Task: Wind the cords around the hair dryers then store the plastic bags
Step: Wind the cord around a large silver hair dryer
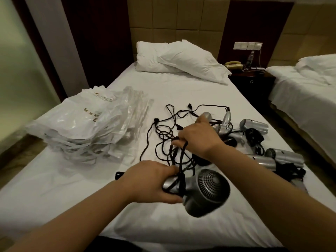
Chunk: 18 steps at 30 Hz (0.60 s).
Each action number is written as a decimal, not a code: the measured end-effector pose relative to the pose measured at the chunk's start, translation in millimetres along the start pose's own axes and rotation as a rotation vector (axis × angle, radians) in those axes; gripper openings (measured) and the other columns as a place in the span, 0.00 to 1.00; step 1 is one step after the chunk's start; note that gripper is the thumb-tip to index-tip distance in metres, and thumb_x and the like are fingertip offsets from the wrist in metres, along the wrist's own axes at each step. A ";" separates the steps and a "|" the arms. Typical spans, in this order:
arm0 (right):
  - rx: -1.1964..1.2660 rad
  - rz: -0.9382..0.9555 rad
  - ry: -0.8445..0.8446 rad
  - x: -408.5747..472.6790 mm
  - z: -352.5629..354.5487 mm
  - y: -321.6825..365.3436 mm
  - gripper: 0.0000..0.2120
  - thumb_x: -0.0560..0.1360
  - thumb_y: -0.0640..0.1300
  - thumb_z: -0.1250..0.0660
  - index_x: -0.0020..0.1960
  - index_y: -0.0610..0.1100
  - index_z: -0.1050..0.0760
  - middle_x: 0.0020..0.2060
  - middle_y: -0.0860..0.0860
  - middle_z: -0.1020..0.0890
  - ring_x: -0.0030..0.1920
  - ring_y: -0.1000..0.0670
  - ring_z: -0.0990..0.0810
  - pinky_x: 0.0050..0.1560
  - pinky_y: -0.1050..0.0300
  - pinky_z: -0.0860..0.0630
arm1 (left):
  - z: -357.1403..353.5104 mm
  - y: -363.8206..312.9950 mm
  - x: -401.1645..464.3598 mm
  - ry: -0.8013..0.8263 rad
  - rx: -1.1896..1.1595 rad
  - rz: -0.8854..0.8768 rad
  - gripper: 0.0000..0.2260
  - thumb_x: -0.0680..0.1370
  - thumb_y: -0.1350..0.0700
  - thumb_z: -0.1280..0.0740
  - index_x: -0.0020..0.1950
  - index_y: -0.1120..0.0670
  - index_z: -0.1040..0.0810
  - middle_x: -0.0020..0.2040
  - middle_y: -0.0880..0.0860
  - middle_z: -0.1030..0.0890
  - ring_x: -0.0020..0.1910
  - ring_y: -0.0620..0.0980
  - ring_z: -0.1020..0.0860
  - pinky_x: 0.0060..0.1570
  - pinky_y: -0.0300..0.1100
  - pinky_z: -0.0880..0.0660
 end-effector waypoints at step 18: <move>1.682 -0.741 -0.148 -61.1 -83.5 16.5 0.10 0.78 0.31 0.43 0.42 0.39 0.26 0.24 0.49 0.28 0.24 0.52 0.31 0.23 0.65 0.34 | 1.9 11.6 11.9 -0.478 -1.462 0.220 0.18 0.69 0.55 0.35 0.59 0.52 0.25 0.32 0.57 0.26 0.26 0.49 0.28 0.22 0.40 0.33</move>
Point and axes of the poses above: each hand's wrist, its own x-axis towards the middle knuckle, its own z-axis out of the back of the hand, y = z × x, the point moved 1 cm from there along x, towards the middle knuckle
